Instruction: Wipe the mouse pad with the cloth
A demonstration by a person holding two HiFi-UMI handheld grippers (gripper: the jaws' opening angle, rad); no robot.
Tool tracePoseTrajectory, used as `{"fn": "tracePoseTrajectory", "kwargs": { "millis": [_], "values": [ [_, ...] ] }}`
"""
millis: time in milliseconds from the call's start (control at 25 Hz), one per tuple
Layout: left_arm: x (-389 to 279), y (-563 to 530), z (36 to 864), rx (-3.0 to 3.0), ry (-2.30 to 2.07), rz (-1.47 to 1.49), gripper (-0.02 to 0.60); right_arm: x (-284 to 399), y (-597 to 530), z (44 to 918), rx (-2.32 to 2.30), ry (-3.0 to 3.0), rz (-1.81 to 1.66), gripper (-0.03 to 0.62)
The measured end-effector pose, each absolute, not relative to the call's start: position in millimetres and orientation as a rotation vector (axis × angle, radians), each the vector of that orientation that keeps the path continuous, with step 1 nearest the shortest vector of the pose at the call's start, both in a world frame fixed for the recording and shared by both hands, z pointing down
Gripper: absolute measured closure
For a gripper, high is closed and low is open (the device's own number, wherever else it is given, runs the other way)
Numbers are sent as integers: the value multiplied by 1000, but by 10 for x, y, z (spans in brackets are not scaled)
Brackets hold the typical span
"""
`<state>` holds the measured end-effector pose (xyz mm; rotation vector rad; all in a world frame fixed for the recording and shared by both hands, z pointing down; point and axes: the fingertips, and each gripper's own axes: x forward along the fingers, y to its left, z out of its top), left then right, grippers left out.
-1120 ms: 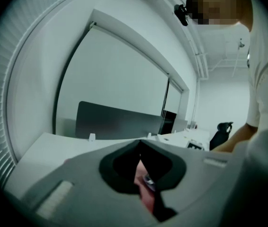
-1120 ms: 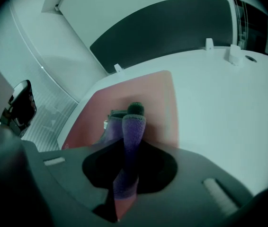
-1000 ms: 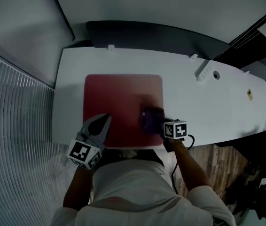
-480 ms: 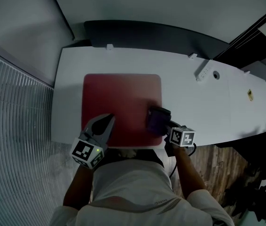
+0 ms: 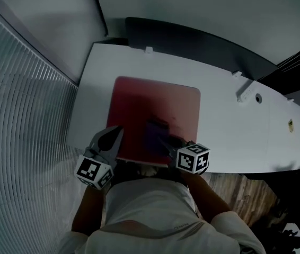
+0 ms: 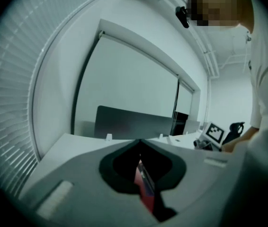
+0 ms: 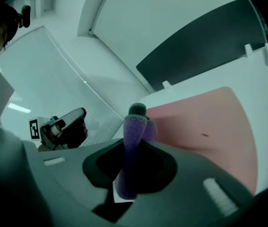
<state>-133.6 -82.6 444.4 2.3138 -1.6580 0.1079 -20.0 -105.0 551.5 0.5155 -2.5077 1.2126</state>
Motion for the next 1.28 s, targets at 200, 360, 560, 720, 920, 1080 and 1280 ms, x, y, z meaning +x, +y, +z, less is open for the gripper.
{"fn": "tracePoseTrajectory", "kwargs": {
  "millis": [200, 360, 560, 720, 920, 1080, 1280],
  "values": [
    [-1814, -559, 4408, 2215, -1788, 123, 580, -991, -645, 5484, 236, -2488, 1205, 537],
    [-2117, -316, 4444, 2143, -1868, 111, 580, -1502, -255, 5626, 79, -2442, 1174, 537],
    [-2306, -51, 4364, 2080, -1921, 124, 580, -1986, 110, 5705, -18, -2405, 1158, 537],
    [-2419, 77, 4463, 2068, -1924, 111, 580, -2254, 232, 6176, 13, -2304, 1129, 537],
    [-2456, 97, 4612, 2097, -1878, 102, 580, -2159, 90, 6633, 167, -2233, 1049, 537],
    [-2289, -53, 4580, 2157, -1807, 102, 580, -1878, -26, 6607, 226, -2206, 1078, 536],
    [-1957, -336, 4567, 2255, -1682, 109, 580, -1335, -225, 6619, 339, -2188, 1108, 536]
  ]
}}
